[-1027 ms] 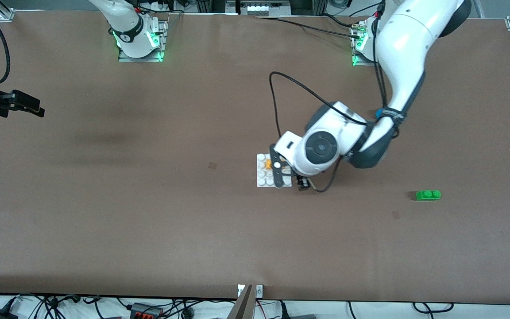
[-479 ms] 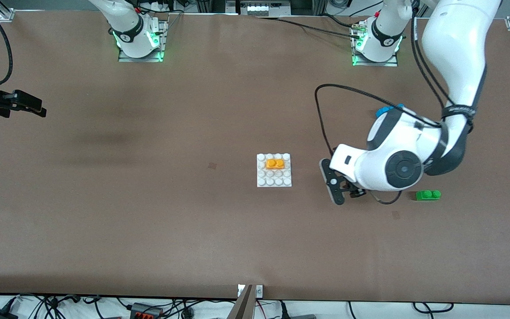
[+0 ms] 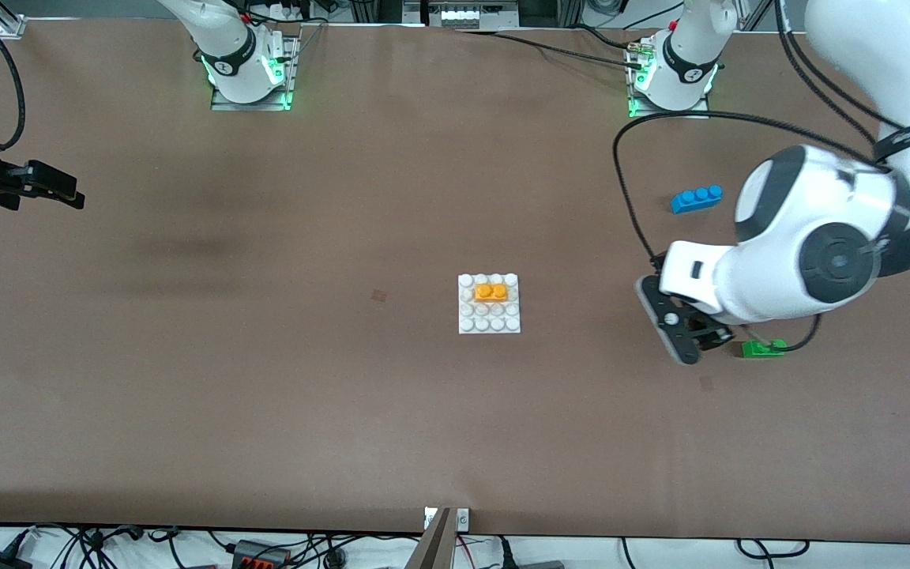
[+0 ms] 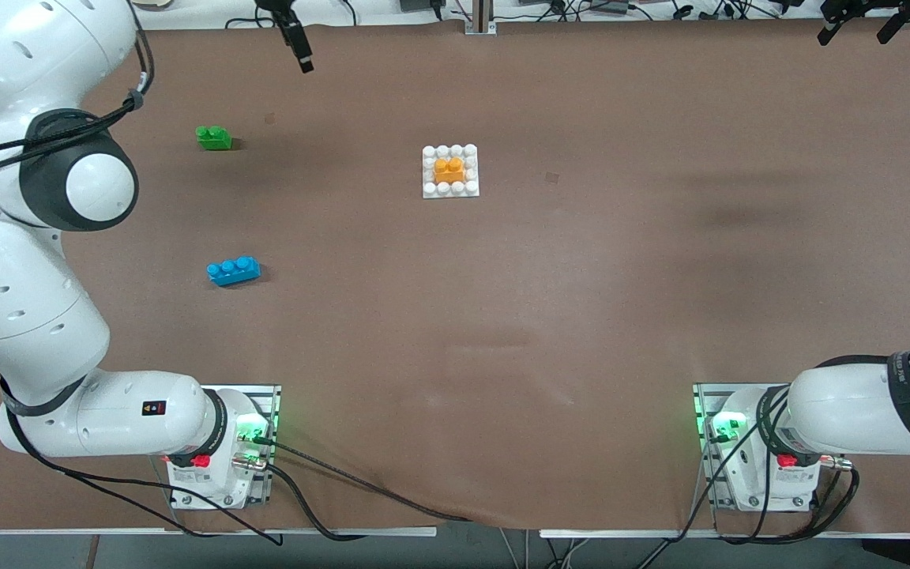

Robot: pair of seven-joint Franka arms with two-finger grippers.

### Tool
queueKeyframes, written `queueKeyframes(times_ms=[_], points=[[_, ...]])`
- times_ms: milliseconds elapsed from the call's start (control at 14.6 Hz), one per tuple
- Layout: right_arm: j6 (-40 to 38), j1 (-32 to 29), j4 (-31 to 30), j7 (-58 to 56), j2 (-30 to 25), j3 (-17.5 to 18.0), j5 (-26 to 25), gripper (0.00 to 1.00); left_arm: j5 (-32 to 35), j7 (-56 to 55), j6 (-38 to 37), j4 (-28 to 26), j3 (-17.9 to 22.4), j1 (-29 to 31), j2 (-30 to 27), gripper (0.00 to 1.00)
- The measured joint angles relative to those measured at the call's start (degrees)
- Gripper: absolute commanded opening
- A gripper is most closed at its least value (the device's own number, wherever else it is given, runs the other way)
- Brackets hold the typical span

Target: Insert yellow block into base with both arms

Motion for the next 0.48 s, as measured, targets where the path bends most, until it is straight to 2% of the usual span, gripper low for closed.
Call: queueKeyframes(times_ms=[274, 479], points=[[0.00, 0.03, 0.04, 0.00, -0.03, 0.01, 0.00, 1.00, -4.19, -21.08, 2.19, -9.16, 7.69, 0.74, -11.86, 1.00], [-0.01, 0.05, 0.04, 0.00, -0.03, 0.01, 0.00, 1.00, -4.22, -32.63, 1.88, -15.38, 9.32, 2.07, -21.20, 1.00]])
